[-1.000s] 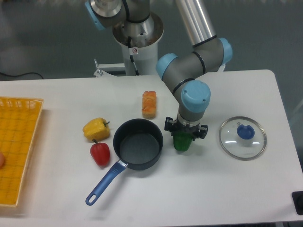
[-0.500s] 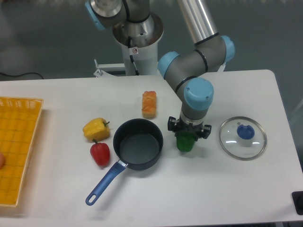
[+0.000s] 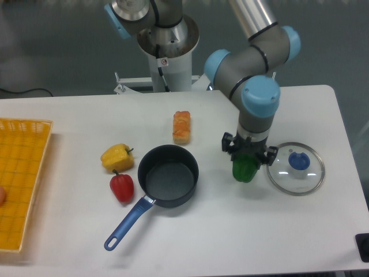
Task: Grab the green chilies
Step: 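Lift the green bell pepper up off the table, then carry the held green pepper up toward the glass lid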
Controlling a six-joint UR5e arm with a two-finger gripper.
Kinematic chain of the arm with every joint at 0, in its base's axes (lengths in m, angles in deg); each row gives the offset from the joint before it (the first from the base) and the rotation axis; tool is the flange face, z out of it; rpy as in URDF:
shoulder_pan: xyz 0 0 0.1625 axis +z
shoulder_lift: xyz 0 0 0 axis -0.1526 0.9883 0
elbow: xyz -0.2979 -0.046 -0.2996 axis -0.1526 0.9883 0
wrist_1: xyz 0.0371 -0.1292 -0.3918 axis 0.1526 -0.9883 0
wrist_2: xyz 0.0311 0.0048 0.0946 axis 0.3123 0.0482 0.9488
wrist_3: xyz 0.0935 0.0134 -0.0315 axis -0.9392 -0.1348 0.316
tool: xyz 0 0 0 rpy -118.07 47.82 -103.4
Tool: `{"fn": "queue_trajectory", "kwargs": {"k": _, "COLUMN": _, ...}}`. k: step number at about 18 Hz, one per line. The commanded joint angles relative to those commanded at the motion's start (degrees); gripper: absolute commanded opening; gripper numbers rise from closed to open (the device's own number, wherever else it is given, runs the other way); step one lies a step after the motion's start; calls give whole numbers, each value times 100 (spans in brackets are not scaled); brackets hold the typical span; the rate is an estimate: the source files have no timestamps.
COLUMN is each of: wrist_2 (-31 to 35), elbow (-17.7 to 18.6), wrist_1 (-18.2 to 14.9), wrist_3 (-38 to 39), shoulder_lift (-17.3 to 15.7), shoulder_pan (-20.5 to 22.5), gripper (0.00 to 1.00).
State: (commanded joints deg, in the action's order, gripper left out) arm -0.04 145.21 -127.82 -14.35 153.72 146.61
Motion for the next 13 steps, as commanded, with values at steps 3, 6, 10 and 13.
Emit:
{"fn": "queue_trajectory", "kwargs": {"k": 3, "wrist_2": 9, "elbow": 0, "wrist_1": -106, "wrist_3": -361, "shoulder_lift": -62, "shoulder_pan": 141, "gripper": 65}}
{"fn": "queue_trajectory", "kwargs": {"k": 6, "wrist_2": 148, "elbow": -105, "wrist_1": -307, "wrist_3": -703, "shoulder_lift": -106, "shoulder_pan": 202, "gripper": 65}}
{"fn": "queue_trajectory", "kwargs": {"k": 10, "wrist_2": 272, "elbow": -325, "wrist_1": -703, "wrist_3": -1283, "shoulder_lift": -133, "shoulder_pan": 308, "gripper": 64}}
{"fn": "queue_trajectory", "kwargs": {"k": 13, "wrist_2": 272, "elbow": -395, "wrist_1": -730, "wrist_3": -1758, "shoulder_lift": -133, "shoulder_pan": 413, "gripper": 65}}
